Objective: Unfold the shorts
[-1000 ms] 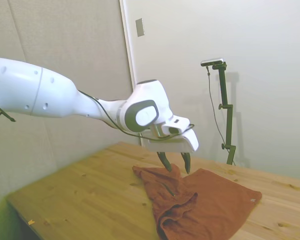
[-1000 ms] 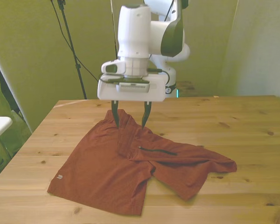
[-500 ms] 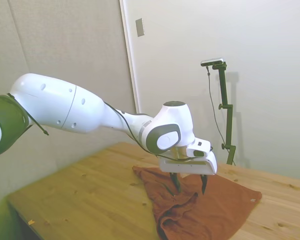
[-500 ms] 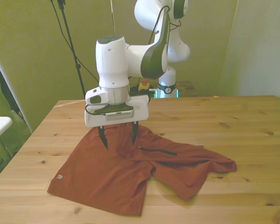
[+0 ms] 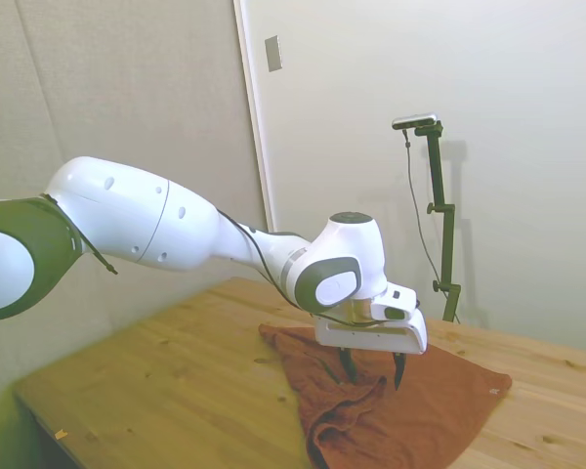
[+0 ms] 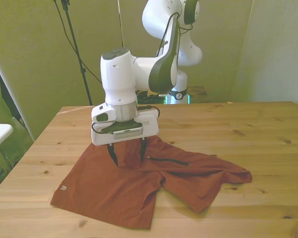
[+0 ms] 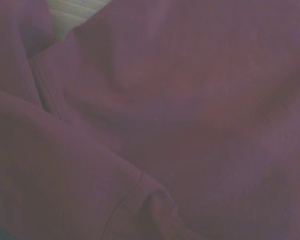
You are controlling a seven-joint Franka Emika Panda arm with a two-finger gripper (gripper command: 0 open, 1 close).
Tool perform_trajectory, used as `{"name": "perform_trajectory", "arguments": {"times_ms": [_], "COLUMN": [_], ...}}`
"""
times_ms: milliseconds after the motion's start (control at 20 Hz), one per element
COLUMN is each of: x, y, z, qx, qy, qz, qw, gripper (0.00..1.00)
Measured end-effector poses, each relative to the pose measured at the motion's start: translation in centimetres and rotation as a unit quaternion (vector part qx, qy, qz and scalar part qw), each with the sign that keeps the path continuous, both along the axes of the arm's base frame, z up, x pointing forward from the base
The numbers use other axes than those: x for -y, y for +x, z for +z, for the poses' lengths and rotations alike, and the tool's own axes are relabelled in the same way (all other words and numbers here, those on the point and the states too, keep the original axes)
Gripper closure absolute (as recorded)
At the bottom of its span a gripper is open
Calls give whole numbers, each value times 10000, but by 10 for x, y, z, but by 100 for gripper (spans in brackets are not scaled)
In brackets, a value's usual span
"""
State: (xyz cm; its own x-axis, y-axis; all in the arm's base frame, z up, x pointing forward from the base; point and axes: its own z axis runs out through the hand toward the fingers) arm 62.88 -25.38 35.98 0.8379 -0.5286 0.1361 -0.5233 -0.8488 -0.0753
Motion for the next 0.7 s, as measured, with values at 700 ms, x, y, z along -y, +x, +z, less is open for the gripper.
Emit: {"name": "perform_trajectory", "arguments": {"times_ms": [700], "x": [-4], "y": [7], "z": [-2], "qx": [11], "qy": [8], "qz": [31], "qw": [10000], "gripper": [100]}}
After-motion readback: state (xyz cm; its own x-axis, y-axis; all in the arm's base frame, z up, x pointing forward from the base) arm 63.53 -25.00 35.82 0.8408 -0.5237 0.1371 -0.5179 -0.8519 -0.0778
